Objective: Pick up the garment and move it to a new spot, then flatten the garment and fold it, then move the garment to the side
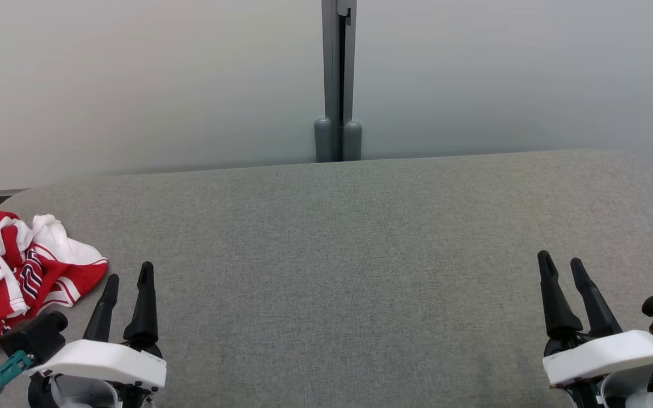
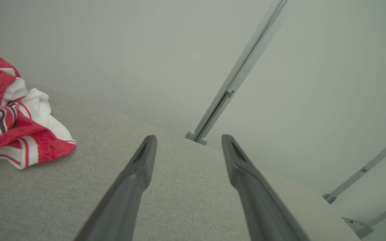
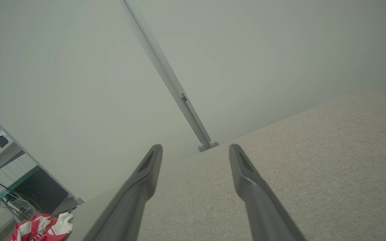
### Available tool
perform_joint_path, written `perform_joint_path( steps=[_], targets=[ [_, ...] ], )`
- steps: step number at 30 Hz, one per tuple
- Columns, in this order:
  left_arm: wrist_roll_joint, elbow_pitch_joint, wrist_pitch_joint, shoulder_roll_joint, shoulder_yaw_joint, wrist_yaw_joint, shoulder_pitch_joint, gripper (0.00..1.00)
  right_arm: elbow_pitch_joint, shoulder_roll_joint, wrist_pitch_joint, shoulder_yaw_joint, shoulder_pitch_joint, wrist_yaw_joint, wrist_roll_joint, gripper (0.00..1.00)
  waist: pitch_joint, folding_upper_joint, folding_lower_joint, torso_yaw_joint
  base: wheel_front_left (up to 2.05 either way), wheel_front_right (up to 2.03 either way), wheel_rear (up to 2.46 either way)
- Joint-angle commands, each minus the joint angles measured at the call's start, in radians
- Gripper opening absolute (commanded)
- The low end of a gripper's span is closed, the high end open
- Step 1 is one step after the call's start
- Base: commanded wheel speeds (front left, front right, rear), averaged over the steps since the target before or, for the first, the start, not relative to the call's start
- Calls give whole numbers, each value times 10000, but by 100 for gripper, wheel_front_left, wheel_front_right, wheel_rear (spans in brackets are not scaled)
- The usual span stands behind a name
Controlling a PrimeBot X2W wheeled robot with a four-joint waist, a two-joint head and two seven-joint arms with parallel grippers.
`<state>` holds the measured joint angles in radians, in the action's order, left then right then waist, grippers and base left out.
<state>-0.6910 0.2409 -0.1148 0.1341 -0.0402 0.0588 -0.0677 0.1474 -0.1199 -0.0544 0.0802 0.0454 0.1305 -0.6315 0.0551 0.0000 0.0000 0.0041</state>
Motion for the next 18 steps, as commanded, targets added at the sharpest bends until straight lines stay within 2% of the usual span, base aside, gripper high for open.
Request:
perform_joint_path(
  steps=[1, 18],
  targets=[
    [216, -79, -52, 107, -14, -57, -94, 100, -115, -84, -98, 40, 65, 2, 213, 100, 6, 0, 0, 1, 0, 0, 0],
    [2091, 375, -494, 326, -332, -400, 104, 100, 164, 101, -392, 60, -277, 2, 1888, 100, 190, 0, 0, 28, 0, 0, 0]
  ],
)
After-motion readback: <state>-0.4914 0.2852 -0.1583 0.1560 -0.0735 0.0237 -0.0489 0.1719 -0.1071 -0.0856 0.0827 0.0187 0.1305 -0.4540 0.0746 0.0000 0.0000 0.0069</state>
